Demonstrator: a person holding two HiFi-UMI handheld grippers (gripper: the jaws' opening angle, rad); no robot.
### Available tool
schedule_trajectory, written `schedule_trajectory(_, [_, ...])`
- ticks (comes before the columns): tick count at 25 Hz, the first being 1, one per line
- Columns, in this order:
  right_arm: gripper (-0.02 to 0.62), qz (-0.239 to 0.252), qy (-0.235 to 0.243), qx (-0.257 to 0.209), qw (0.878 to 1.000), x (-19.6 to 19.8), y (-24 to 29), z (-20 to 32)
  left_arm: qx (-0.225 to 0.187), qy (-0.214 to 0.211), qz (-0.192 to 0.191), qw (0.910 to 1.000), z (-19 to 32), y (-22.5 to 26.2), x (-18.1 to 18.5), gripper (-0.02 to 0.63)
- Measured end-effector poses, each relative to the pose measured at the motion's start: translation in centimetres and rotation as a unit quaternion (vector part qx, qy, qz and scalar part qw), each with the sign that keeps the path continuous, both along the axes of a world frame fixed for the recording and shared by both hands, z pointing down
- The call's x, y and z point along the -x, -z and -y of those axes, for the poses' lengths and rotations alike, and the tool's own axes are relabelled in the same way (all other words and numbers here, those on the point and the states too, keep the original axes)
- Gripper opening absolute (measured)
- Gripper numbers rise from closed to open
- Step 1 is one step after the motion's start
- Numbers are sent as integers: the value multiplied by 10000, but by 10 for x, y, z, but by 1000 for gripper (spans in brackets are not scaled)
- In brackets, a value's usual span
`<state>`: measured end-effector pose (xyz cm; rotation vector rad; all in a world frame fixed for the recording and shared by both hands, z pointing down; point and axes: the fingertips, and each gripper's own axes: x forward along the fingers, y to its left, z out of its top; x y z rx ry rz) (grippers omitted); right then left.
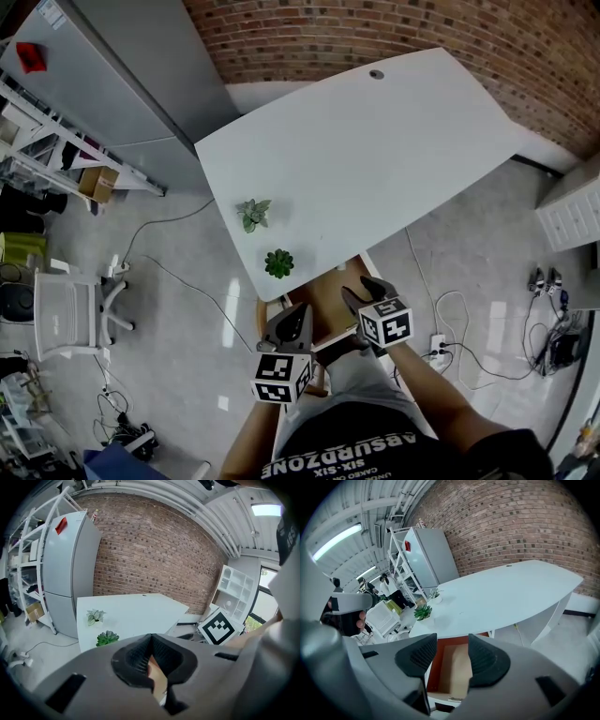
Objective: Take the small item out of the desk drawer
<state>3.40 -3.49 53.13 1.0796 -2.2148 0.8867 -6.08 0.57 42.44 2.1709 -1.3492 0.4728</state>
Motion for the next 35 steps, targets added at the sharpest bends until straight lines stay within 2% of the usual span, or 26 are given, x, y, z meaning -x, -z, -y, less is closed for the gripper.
schedule_trajectory(13, [184, -79, -20, 303, 9995, 0, -36, 19, 225, 94, -19, 9997, 9, -22, -5, -3])
schedule_trajectory(35, [184, -386, 202, 633, 9970, 5, -106, 39, 428, 516, -60, 9977, 29, -60, 8, -3])
